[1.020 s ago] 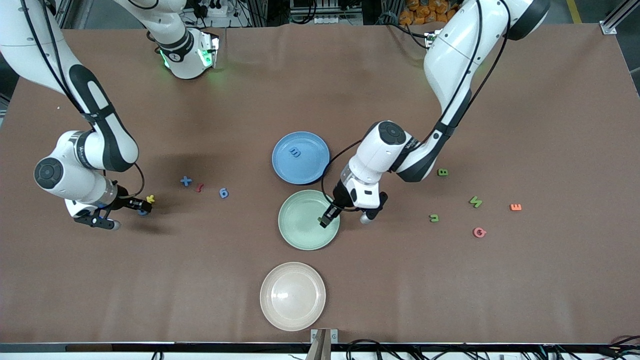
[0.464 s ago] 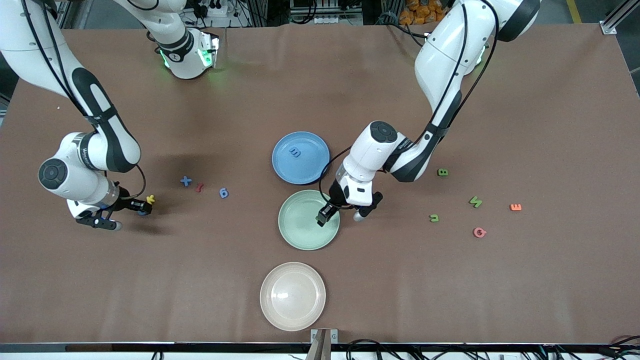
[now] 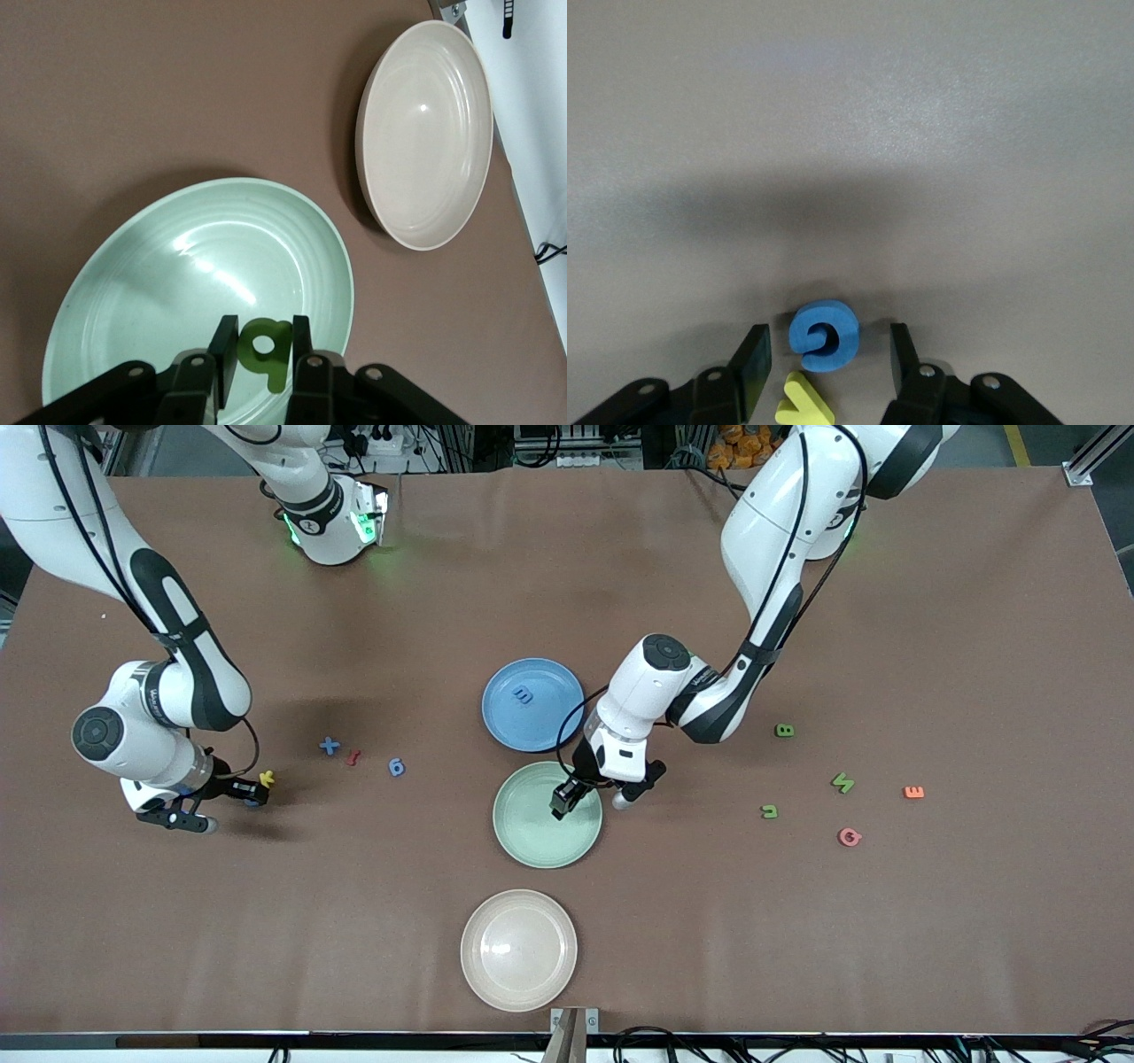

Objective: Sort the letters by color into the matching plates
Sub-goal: 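Carry the G to the blue plate while the left gripper reaches green B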

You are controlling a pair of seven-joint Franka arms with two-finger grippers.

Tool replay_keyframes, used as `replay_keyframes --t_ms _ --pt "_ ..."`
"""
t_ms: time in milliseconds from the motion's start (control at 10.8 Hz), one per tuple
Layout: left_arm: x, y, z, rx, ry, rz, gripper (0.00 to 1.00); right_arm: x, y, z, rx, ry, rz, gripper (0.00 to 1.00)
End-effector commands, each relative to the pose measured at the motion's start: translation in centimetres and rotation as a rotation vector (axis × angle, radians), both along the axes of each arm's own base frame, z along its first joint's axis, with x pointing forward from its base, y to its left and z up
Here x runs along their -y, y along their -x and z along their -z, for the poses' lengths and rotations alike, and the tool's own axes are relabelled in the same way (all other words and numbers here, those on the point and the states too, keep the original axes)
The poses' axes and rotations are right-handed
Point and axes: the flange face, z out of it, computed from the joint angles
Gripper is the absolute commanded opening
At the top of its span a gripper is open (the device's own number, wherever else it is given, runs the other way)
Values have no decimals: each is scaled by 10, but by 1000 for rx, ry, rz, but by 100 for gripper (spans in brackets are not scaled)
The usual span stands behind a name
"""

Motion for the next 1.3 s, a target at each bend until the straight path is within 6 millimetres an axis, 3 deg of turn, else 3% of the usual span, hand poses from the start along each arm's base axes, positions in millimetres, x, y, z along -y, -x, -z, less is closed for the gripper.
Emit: replay_keyframes --t_ms 0,185,371,464,649,742,1206 --pt "-1 -3 -1 31 0 8 26 0 0 4 15 9 -14 57" --pt "-1 -2 -1 31 -1 7 33 -1 1 8 10 10 -18 54" --pt "-2 -4 -5 29 8 -7 92 -1 1 9 9 11 -20 42" --pt "-2 -3 -5 27 8 -8 100 -2 1 9 9 10 -21 30" --pt "-15 -12 -6 33 -7 -20 100 -5 1 6 3 10 -26 11" --pt "-30 -24 -9 48 -28 -40 100 -11 -1 4 5 12 -36 10" --pt "-114 -58 19 -41 -208 -146 100 -49 -3 -10 -22 9 -57 3"
